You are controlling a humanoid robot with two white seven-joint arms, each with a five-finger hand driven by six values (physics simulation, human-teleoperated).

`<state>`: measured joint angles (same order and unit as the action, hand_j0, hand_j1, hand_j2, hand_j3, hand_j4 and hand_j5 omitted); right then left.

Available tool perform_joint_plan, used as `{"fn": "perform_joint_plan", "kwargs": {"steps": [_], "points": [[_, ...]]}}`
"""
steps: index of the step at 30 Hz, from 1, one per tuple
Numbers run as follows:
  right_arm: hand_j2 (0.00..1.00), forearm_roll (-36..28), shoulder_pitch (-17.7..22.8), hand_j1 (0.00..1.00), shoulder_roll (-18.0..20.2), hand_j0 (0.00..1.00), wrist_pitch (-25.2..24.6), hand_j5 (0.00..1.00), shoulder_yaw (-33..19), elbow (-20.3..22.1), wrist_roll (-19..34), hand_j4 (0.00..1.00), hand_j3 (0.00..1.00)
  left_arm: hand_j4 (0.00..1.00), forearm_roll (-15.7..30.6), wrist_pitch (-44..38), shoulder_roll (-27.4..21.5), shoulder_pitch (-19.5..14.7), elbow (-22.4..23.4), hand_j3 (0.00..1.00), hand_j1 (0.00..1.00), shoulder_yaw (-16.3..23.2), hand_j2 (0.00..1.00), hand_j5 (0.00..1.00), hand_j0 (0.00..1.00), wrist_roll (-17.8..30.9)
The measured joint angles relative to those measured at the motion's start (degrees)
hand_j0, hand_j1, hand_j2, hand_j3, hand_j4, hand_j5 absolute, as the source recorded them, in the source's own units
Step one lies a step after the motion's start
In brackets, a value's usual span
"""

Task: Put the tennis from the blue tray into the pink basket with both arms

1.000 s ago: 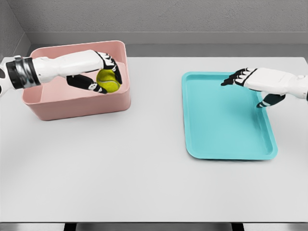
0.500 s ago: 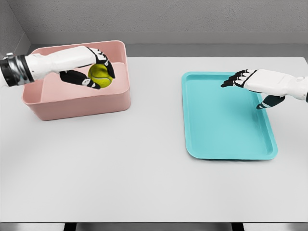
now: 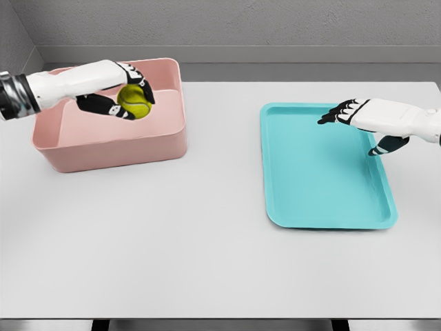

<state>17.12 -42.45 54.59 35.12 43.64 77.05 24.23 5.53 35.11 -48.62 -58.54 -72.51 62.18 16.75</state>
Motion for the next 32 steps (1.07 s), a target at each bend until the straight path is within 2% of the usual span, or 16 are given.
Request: {"fn": "perform_joint_plan", "kwargs": {"steps": [12, 13, 14, 15, 16, 18, 21, 22, 23, 26, 32], "points": [[1.0, 0.0, -0.17, 1.0, 0.01, 1.0, 0.0, 1.0, -0.02, -0.35, -0.02, 1.0, 1.0, 0.52, -0.04, -0.02, 0.54, 0.53, 4.15, 0.52, 0.52, -1.14, 0.52, 0.52, 0.52, -0.02], [1.0, 0.0, -0.18, 1.0, 0.01, 1.0, 0.0, 1.0, -0.04, -0.33, -0.02, 1.0, 1.0, 0.89, -0.06, -0.02, 0.58, 0.53, 4.52, 0.89, 0.89, -1.18, 0.89, 0.89, 0.89, -0.04], [1.0, 0.0, -0.09, 1.0, 0.01, 1.0, 0.0, 1.0, -0.05, -0.3, -0.02, 1.0, 1.0, 1.0, -0.09, -0.02, 0.62, 0.53, 4.8, 1.0, 1.0, -1.25, 1.0, 1.0, 1.0, -0.06], [1.0, 0.0, -0.26, 1.0, 0.01, 1.0, 0.0, 1.0, -0.06, -0.27, -0.02, 1.0, 1.0, 1.0, -0.13, -0.01, 0.63, 0.79, 5.03, 1.0, 1.0, -1.57, 1.0, 1.0, 1.0, -0.15], [1.0, -0.02, -0.35, 1.0, 0.02, 1.0, 0.0, 1.0, -0.07, -0.23, -0.02, 1.0, 1.0, 1.0, -0.08, -0.03, 0.61, 2.49, 5.18, 1.0, 1.0, -2.27, 1.0, 1.0, 1.0, -0.27], [1.0, -0.27, -0.44, 1.0, 0.06, 1.0, 0.0, 1.0, -0.1, -0.03, -0.06, 1.0, 1.0, 1.0, -0.07, -0.04, 0.27, 8.95, 5.19, 1.0, 1.0, -5.59, 1.0, 1.0, 1.0, -1.27], [1.0, -0.83, -0.09, 1.0, 0.43, 1.0, 0.01, 1.0, -0.01, 1.0, -0.08, 1.0, 1.0, 1.0, -0.17, -0.01, -1.17, 9.84, 4.21, 1.0, 1.0, -9.68, 1.0, 1.0, 1.0, -2.64], [1.0, -1.0, 1.06, 1.0, 0.44, 1.0, 0.02, 1.0, 0.11, 1.48, -0.07, 1.0, 1.0, 1.0, -0.01, -0.05, -1.96, 11.92, 3.36, 1.0, 1.0, -11.12, 1.0, 1.0, 1.0, -2.9], [1.0, -1.27, 0.44, 1.0, 0.54, 1.0, 0.01, 1.0, 0.17, 2.01, -0.07, 1.0, 1.0, 1.0, -0.09, 0.0, -2.66, 13.78, 2.43, 1.0, 1.0, -12.89, 1.0, 1.0, 1.0, -3.07], [1.0, -3.26, 1.14, 1.0, 1.81, 1.0, 0.01, 1.0, 0.21, 3.19, -0.14, 1.0, 1.0, 1.0, 0.69, -0.02, -5.05, 15.73, -0.11, 1.0, 1.0, -16.88, 1.0, 1.0, 1.0, -3.52], [1.0, -6.77, 0.7, 1.0, 3.57, 1.0, 0.0, 1.0, 0.02, 1.81, -0.12, 1.0, 1.0, 1.0, 2.68, -0.04, -8.71, 17.14, -3.6, 1.0, 1.0, -18.9, 1.0, 1.0, 1.0, -3.76]]}}
